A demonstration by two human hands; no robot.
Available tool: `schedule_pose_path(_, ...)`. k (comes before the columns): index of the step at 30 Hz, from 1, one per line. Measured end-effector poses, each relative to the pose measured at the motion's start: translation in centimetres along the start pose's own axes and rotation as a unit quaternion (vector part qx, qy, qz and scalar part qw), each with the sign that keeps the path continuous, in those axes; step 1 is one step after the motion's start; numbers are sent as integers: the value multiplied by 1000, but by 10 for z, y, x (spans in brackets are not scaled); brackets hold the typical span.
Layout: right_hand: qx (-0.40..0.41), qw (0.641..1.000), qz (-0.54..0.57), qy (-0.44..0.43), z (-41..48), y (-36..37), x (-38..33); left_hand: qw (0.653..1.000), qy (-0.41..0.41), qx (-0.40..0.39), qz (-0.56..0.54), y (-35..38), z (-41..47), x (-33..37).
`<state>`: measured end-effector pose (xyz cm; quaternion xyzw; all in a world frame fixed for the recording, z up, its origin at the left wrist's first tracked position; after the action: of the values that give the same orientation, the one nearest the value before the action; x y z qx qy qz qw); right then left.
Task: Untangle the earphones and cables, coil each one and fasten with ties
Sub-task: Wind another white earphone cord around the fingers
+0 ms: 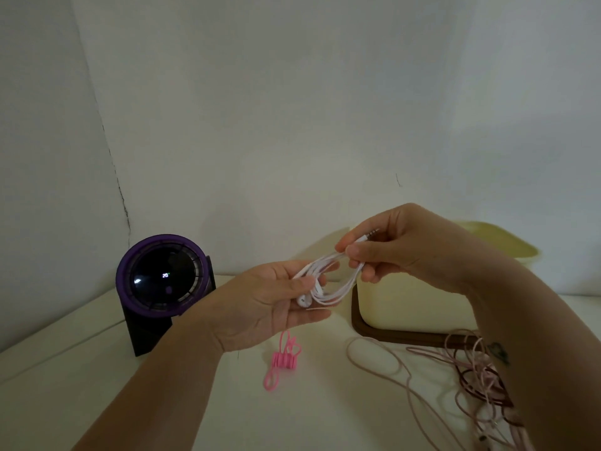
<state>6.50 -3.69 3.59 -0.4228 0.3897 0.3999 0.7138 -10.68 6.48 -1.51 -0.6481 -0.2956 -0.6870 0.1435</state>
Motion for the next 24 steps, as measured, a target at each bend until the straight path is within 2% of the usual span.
schedule_pose_path(2, -11, 999, -46, -3, -1, 0, 0, 991, 12, -19, 131, -8, 0, -1)
schedule_pose_path(4, -21, 996, -88, -6, -1, 2, 0, 963, 44, -12, 264, -12, -1, 1)
schedule_pose_path(6, -30, 993, -117, -8, 0, 5, 0, 942, 81, 0, 326, -8, -1, 3)
schedule_pose_path(11, -30, 989, -143, -33, -1, 12, -3, 916, 197, 11, 348, 27, 2, -4)
schedule_pose_path(14, -19, 987, -153, -44, -1, 12, -3, 900, 242, 71, 355, 36, 9, -16)
schedule_pose_path(19, -19, 993, -120, -12, 2, 5, 4, 873, 202, 65, 439, 34, 6, -19)
schedule_pose_path(24, -39, 996, -79, 4, 5, 12, 12, 824, 195, 98, 523, 25, 6, -17)
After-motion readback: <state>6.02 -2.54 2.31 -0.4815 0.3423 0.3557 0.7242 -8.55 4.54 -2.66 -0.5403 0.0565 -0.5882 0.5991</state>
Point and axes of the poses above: each hand's wrist, its own z-axis towards the middle knuckle, its own y-axis out of the palm, x = y × z, the point moved 1 cm from there along z, towards the middle knuckle, and after that the axes turned 11 degrees about x, right-handed, at the moved point
